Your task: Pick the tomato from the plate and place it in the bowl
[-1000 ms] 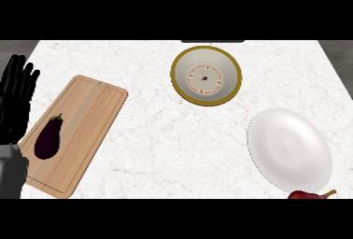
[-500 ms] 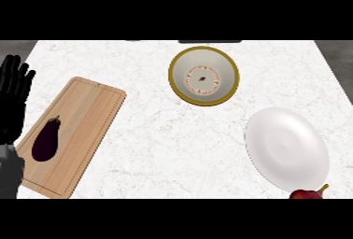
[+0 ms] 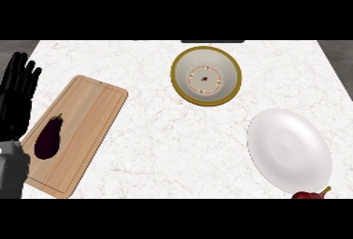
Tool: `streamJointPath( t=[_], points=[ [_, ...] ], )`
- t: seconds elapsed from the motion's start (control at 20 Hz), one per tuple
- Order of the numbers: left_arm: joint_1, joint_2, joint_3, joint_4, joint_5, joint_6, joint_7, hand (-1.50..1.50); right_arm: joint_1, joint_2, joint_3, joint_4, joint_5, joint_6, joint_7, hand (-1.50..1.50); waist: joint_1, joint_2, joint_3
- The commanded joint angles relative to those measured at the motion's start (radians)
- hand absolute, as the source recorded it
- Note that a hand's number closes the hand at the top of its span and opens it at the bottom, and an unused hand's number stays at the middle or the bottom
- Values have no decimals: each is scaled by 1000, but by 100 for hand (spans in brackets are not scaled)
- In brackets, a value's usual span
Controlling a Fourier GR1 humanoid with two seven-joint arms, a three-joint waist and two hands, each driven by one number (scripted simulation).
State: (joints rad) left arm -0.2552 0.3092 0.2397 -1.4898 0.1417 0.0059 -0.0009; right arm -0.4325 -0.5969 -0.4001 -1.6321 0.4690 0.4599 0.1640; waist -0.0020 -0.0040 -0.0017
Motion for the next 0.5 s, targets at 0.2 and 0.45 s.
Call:
streamJointPath(
  t=[0.2,0.45],
  points=[
    [-28,16,-3,-15,3,-13,35,0,-299,94,153,3,-40,64,335,150,18,4,1],
    [-20,-19,-21,-5,-22,3,-18,0,-325,213,301,128,79,-39,305,150,21,7,1]
  ],
)
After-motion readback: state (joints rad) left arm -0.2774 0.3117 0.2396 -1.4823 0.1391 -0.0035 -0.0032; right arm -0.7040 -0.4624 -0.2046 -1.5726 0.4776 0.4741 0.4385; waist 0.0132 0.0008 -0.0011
